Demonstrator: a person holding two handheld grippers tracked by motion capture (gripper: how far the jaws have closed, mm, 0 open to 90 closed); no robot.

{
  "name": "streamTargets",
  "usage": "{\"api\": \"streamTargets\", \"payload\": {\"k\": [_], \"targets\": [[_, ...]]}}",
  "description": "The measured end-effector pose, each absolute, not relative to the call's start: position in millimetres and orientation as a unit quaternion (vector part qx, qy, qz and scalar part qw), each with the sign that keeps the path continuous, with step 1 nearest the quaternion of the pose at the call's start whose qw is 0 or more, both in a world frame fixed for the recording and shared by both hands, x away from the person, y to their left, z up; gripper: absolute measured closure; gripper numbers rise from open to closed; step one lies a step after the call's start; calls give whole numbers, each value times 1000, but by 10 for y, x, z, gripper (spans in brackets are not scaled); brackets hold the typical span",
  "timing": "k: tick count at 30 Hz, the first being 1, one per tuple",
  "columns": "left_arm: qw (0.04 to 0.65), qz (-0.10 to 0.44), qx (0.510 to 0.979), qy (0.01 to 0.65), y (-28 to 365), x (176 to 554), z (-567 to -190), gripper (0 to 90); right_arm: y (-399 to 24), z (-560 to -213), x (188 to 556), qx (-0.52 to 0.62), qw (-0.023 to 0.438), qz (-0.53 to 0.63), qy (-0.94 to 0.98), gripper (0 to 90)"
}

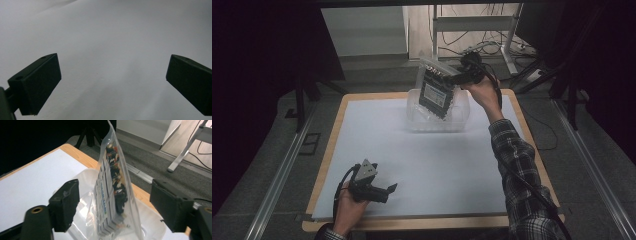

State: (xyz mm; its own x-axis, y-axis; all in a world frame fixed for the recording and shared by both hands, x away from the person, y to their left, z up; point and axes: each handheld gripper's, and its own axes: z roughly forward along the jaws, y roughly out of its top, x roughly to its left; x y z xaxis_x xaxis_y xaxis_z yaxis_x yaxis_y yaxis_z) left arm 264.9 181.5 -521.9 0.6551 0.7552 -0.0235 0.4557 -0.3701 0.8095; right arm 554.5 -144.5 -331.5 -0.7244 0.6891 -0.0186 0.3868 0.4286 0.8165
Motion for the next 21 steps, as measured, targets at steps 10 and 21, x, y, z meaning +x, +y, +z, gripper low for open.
{"api": "streamTargets", "payload": {"k": [10, 21], "targets": [[418, 180, 808, 374, 1811, 2646, -5219, 0, -1553, -3273, 5379, 314, 177, 433, 826, 149], [416, 180, 810, 373, 1807, 2645, -5220, 0, -1658, -3262, 5198, 305, 179, 431, 830, 113]]}}
